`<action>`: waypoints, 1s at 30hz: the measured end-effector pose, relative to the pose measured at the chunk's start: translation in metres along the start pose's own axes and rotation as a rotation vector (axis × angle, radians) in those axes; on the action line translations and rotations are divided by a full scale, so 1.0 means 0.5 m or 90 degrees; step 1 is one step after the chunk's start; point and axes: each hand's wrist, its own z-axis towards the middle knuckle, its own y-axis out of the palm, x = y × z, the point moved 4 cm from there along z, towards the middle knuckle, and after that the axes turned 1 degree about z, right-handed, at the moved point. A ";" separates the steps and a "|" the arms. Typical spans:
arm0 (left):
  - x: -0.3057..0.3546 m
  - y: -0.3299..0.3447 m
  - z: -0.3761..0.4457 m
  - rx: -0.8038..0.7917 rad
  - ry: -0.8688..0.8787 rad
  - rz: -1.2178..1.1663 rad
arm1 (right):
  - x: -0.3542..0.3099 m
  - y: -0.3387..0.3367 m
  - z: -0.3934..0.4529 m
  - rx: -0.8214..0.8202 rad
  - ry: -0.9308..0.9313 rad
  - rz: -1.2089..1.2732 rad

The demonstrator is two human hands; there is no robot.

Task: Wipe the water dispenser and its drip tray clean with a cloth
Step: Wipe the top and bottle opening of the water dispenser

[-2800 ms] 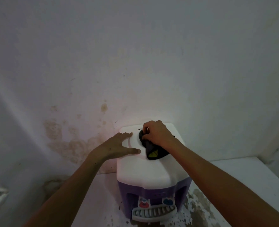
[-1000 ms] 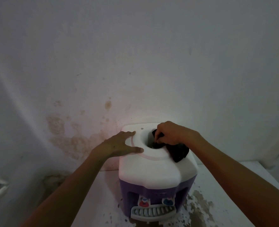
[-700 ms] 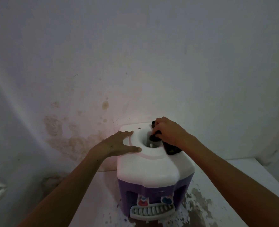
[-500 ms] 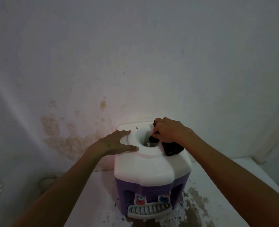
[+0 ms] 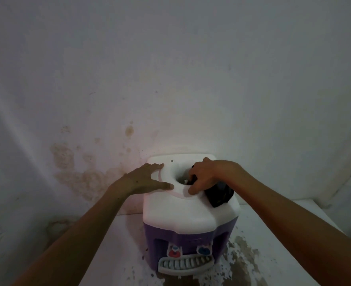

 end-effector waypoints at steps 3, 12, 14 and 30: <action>0.002 0.000 -0.001 0.001 -0.002 0.008 | -0.018 -0.014 -0.001 -0.003 -0.015 0.035; 0.000 0.001 -0.008 0.002 0.005 0.033 | -0.005 -0.010 0.005 0.081 -0.074 0.212; 0.003 -0.003 -0.013 -0.005 0.003 0.041 | -0.001 -0.012 0.002 0.068 -0.063 0.145; -0.010 0.001 -0.002 -0.011 0.013 0.031 | 0.072 -0.041 0.072 0.268 -0.033 0.108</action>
